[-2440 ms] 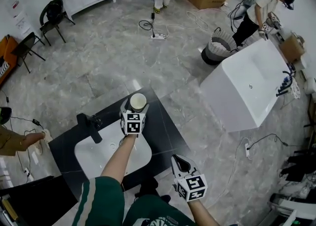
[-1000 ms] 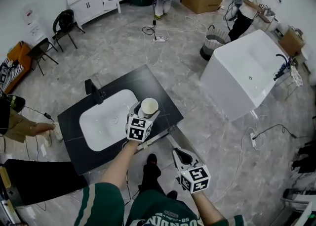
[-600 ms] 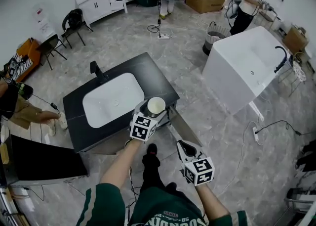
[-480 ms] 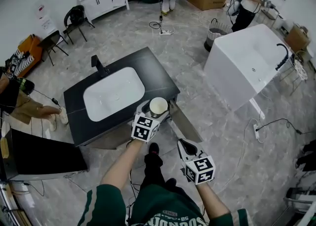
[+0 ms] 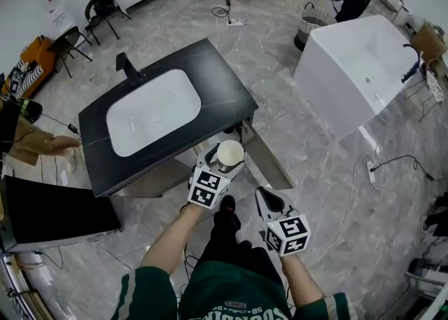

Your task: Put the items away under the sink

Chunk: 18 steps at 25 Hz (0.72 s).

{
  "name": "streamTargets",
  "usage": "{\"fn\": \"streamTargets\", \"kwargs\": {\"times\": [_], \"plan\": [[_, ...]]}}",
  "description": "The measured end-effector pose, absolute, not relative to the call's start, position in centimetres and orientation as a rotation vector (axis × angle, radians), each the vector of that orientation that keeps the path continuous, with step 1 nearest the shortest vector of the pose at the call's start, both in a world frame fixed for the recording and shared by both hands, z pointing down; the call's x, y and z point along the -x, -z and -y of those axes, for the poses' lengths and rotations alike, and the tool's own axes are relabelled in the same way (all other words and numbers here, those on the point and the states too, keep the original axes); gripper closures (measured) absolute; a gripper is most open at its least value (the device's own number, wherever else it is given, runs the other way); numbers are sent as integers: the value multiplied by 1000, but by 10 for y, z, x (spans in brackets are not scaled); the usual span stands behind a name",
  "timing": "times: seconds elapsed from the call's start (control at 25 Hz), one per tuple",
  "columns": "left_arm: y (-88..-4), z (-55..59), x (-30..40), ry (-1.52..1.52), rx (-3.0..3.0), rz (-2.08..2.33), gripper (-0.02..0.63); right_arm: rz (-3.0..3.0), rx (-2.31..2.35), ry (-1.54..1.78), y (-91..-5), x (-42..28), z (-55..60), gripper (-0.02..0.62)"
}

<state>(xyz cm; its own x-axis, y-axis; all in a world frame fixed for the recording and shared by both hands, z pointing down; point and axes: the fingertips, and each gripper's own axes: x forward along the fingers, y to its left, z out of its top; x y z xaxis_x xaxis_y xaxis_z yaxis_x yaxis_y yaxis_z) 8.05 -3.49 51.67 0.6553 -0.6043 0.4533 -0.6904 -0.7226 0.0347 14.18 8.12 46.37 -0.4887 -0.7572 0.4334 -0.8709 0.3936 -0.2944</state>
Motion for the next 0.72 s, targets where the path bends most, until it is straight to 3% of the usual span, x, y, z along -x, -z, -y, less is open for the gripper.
{"fn": "streamTargets", "kwargs": {"times": [0.72], "plan": [[-799,127,-67,-561,-2644,1171,207,2486,-1398,-528,-737,-130,22,552]]}}
